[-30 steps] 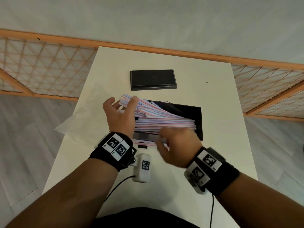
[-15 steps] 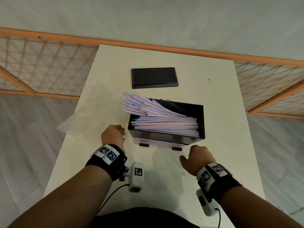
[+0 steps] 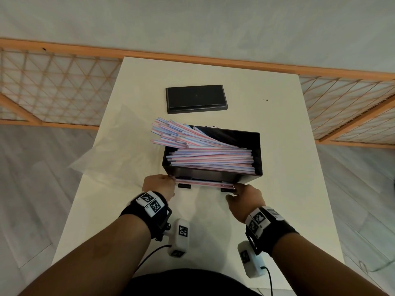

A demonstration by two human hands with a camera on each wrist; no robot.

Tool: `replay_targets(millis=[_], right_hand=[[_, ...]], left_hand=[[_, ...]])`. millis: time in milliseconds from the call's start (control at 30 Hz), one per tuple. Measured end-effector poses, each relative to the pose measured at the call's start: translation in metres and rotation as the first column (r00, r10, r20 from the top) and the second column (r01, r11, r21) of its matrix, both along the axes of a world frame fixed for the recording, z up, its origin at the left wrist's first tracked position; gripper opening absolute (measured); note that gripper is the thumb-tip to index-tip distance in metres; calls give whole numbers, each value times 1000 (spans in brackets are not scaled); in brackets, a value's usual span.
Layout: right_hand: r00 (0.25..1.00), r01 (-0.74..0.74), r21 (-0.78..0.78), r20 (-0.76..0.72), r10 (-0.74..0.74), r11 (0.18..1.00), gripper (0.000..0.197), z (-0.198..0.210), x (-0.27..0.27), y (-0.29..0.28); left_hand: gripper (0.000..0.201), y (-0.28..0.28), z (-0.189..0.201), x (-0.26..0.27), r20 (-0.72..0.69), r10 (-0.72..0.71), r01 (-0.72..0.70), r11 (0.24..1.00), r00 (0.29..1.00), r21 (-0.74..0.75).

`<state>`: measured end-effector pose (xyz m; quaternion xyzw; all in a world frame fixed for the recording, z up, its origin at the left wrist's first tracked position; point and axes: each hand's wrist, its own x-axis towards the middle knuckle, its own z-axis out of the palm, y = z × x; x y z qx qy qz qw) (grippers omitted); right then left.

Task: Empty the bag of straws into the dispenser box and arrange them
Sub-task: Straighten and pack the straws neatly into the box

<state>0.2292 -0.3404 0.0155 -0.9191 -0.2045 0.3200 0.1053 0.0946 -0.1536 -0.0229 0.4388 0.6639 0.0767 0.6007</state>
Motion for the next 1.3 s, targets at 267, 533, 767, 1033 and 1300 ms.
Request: replay_targets(millis=[267,533,767,1033,1300], right_hand=[[998,-29,-103,46,33,994,41,10,1,0],[836,-388,-300,284,469,872,40,95,-24,15],[776,-488,-375,226,589,788,56,119,-18,13],[784,-564,33,337,522,825,42,113,-13,34],[772,-520,-28,412,484,854,63,102,24,72]], left_hand=[[15,-7,30,-4,129,40,-34,998,991,-46],[10,9,61,-20,226,-168,189,979,960,-75],[8,28,96,-34,256,-548,544,834,797,93],[11,31,156,-6,451,-645,408,752,617,518],[22,29,149,22,369,-261,-130,633,892,763]])
